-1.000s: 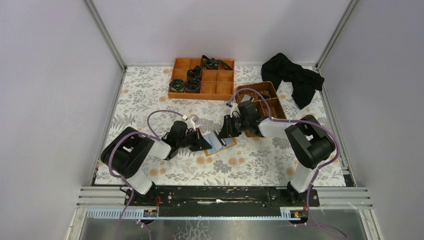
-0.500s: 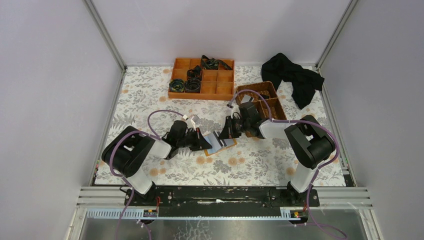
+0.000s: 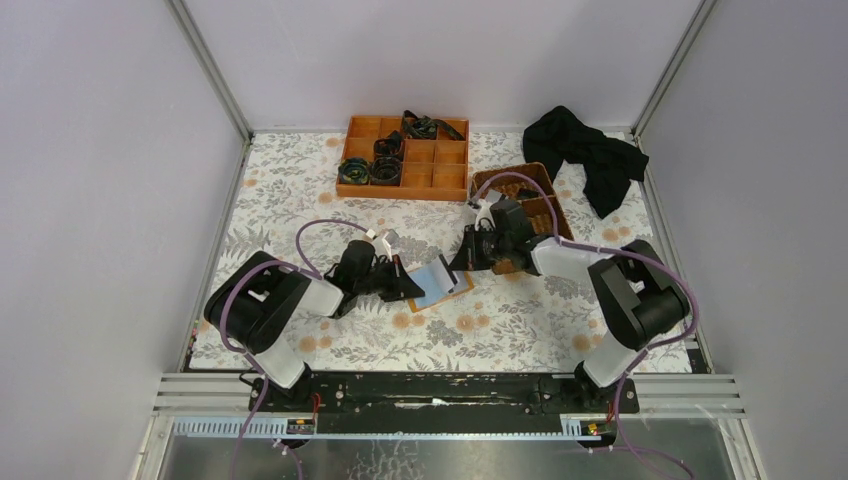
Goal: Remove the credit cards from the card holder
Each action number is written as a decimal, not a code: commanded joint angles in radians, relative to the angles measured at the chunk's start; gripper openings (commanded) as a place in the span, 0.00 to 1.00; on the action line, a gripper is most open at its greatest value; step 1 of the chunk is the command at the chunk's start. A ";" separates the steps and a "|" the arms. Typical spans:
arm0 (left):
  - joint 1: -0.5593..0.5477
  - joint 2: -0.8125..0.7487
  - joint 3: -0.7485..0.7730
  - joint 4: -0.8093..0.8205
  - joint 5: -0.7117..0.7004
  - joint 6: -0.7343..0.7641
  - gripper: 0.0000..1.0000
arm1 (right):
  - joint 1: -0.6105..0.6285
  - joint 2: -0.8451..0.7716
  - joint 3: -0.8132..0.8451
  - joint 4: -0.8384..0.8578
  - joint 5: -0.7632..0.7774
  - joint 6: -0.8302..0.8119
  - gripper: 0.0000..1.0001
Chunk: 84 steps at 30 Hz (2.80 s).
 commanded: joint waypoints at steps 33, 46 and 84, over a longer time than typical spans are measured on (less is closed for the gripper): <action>-0.001 0.025 -0.017 -0.032 0.024 0.005 0.00 | -0.023 -0.163 0.321 -0.549 0.931 -0.280 0.00; -0.001 0.050 -0.015 -0.026 0.028 0.004 0.00 | -0.029 0.056 0.390 -0.485 0.818 -0.267 0.00; -0.004 -0.008 -0.032 0.010 0.006 -0.011 0.00 | -0.023 -0.216 0.239 -0.330 0.452 -0.205 0.30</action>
